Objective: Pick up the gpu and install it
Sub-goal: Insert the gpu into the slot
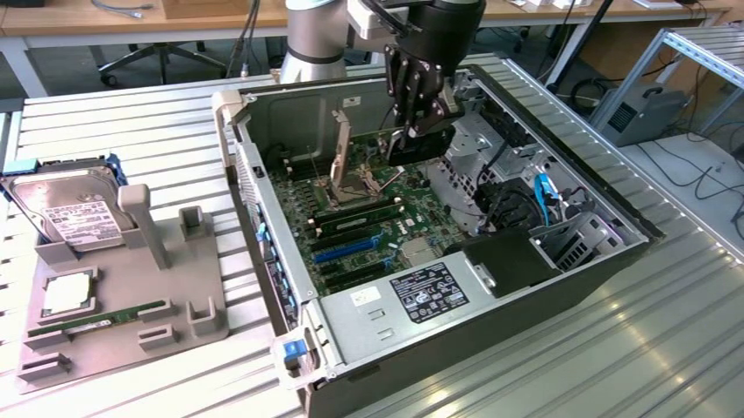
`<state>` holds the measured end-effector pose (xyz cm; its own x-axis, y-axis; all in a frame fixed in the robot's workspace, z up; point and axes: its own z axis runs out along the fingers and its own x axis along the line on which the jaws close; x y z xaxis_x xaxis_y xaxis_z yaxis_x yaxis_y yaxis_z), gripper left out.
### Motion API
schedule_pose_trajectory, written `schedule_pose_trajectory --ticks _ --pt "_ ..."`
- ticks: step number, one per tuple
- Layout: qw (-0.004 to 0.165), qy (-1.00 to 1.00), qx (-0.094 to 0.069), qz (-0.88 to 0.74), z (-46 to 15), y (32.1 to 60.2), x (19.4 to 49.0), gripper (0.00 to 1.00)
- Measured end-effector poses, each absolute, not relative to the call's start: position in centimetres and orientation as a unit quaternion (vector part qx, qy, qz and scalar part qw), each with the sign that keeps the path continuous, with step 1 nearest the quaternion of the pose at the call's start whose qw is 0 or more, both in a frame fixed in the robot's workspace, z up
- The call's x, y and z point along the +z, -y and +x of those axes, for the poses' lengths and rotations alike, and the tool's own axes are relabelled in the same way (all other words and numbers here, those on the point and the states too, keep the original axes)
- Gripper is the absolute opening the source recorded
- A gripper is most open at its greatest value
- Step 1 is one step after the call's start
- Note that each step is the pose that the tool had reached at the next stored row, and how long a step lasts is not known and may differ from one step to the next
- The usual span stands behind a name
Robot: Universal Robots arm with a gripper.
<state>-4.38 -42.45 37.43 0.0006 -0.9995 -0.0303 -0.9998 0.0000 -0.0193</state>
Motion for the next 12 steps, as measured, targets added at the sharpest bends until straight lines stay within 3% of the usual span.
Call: schedule_pose_trajectory --ticks 12 --pt "0.017 -0.707 0.004 -0.707 -4.42 42.66 36.99 0.27"
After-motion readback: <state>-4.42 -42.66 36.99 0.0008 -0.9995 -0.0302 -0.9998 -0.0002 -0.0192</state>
